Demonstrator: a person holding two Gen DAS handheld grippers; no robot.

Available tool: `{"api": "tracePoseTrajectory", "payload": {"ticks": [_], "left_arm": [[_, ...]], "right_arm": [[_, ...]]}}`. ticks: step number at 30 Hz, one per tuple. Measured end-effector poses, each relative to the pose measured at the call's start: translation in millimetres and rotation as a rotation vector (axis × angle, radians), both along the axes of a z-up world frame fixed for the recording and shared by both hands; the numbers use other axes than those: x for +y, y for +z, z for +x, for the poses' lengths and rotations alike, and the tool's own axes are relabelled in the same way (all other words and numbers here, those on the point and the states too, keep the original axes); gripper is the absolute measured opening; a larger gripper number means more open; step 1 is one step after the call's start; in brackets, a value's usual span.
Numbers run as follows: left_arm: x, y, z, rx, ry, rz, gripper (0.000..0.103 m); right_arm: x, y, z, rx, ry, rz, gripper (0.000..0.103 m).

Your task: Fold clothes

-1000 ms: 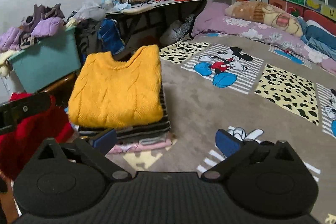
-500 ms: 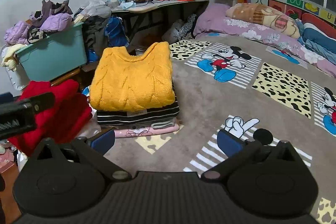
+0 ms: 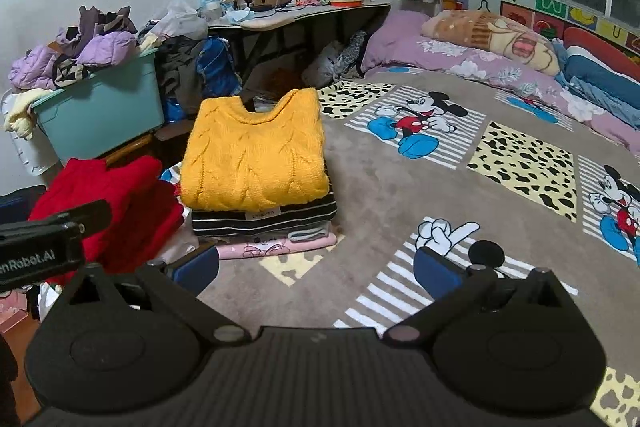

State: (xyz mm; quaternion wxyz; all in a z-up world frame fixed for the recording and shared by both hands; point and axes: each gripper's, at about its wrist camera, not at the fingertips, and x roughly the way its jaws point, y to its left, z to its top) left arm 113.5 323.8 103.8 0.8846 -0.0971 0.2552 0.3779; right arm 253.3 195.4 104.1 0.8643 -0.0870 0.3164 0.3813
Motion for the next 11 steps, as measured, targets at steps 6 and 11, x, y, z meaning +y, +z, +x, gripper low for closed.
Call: {"api": "tracePoseTrajectory", "payload": {"ticks": [6,11], "left_arm": [[-8,0,-6,0.019,-0.011,0.020,0.103],[-11,5,-13,0.014,-0.016,0.030,0.103]], "right_arm": [[-3,3,-10,0.003,0.003,-0.008,0.103],[-6,7,-18,0.012,-0.001,0.002,0.103]]}}
